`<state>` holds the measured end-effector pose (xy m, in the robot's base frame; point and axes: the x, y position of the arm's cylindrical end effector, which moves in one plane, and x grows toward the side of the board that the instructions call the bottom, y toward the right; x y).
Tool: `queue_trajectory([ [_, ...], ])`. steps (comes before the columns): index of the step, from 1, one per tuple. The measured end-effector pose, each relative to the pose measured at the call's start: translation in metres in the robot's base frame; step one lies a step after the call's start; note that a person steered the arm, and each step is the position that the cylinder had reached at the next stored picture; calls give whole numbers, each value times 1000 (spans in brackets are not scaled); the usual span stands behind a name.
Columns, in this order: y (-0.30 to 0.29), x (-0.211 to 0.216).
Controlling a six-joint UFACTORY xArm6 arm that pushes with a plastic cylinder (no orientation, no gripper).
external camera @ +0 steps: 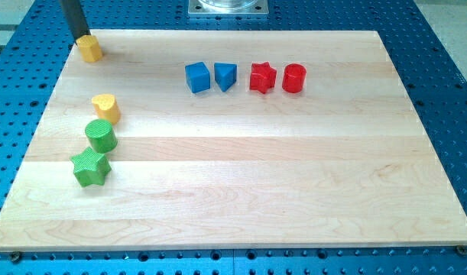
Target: Move the hexagon above the heart
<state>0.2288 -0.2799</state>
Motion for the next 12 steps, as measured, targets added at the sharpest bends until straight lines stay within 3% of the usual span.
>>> queue_trajectory([
  [3,61,70],
  [5,76,59],
  [7,85,96],
  [9,150,91],
  [11,105,115],
  [12,121,95],
])
